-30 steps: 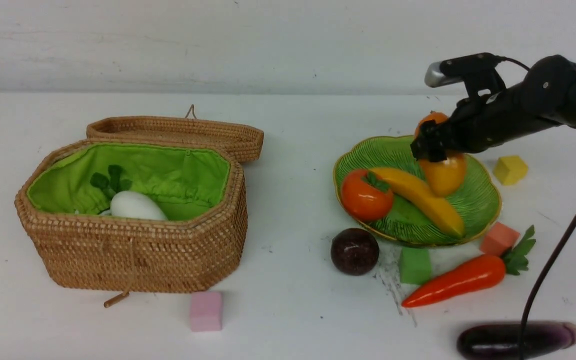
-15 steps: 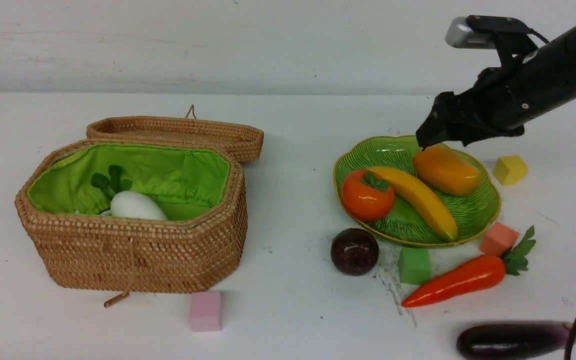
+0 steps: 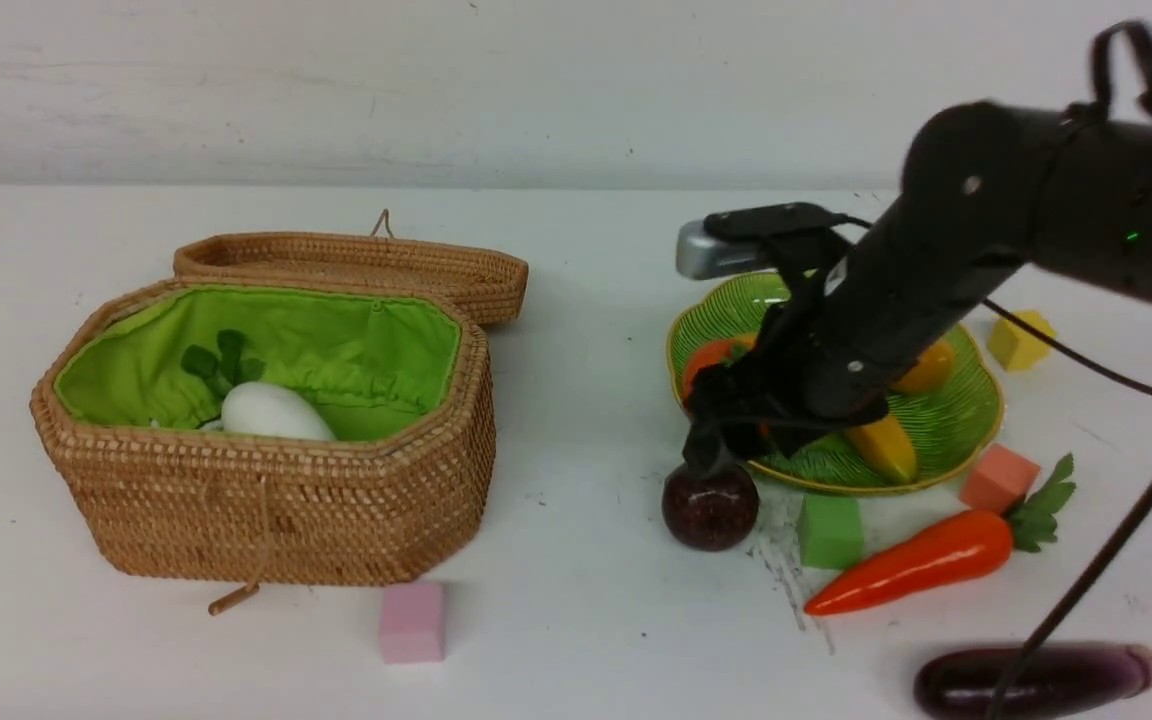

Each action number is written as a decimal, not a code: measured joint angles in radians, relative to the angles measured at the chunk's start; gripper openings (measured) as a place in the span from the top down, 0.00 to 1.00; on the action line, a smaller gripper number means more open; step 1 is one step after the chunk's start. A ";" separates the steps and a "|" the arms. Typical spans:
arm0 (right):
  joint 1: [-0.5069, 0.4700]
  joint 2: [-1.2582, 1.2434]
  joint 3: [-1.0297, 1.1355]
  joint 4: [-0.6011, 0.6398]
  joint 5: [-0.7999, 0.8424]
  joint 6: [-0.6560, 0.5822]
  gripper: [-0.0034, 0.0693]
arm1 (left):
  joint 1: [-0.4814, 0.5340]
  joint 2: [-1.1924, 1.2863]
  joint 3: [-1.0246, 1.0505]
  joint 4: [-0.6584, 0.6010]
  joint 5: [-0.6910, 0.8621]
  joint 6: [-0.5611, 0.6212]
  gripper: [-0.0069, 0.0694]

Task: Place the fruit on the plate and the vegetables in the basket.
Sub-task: Use the right arm to grab a mangosteen and put it into the right plate, then grab an eggplant with your right arm and place it in the basket on the left.

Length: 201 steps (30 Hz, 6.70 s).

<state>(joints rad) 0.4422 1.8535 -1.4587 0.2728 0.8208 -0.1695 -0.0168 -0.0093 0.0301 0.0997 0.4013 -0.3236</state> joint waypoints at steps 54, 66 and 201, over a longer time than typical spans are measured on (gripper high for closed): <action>0.041 0.030 0.000 0.170 -0.020 0.062 0.11 | 0.000 0.000 0.000 0.000 0.000 0.000 0.69; 0.048 0.213 -0.002 0.193 -0.098 0.028 0.20 | 0.000 0.000 0.000 0.000 0.000 0.000 0.68; 0.279 0.404 -0.801 0.080 -0.180 -0.162 0.10 | 0.000 0.000 0.001 0.001 0.000 0.000 0.60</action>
<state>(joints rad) 0.7212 2.2572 -2.2599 0.3532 0.6411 -0.3317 -0.0168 -0.0093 0.0309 0.1003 0.4013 -0.3232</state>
